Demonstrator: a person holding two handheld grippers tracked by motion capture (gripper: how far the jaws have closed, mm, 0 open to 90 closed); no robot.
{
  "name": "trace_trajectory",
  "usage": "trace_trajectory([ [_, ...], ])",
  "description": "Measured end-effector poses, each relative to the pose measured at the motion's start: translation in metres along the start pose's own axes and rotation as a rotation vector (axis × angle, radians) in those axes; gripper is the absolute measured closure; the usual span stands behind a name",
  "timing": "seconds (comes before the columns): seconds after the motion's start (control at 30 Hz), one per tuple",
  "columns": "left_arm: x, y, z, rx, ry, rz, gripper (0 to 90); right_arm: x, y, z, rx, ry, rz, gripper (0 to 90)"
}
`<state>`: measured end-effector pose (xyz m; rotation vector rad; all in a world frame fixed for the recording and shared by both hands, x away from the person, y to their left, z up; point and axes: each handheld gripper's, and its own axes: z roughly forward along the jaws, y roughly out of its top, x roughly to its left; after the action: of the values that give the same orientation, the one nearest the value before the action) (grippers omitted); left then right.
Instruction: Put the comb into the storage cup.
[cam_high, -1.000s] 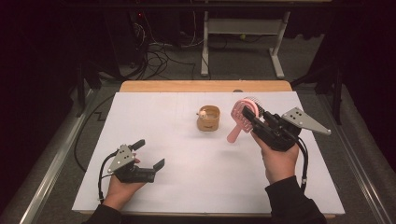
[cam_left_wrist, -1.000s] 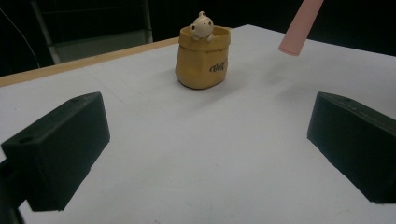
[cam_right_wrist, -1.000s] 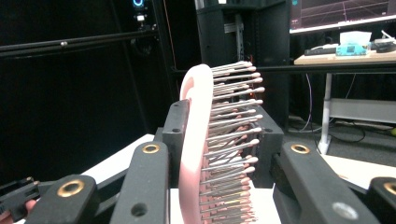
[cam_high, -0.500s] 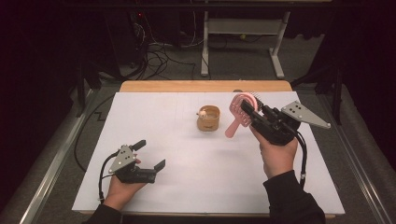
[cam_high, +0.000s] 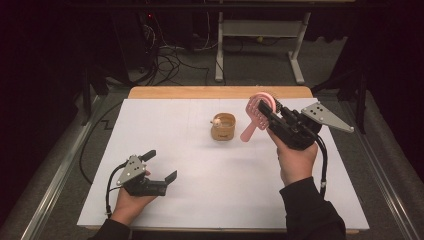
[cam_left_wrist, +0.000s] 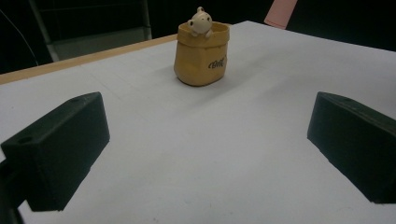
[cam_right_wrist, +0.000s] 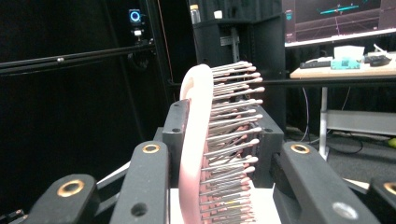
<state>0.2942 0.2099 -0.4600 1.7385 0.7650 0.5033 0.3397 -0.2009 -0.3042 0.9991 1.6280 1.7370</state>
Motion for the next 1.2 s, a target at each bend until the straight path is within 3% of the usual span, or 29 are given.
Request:
trace_trajectory([
  [0.77, -0.002, 0.0, 0.001, 0.009, -0.013, 0.008, 0.0, -0.001, 0.007, 0.022, -0.036, -0.002, 0.004, 67.2],
  [1.2, 0.0, 0.0, -0.002, -0.003, -0.009, 0.0, 0.0, -0.003, 0.002, 0.053, -0.027, 0.009, 0.007, 67.2],
])
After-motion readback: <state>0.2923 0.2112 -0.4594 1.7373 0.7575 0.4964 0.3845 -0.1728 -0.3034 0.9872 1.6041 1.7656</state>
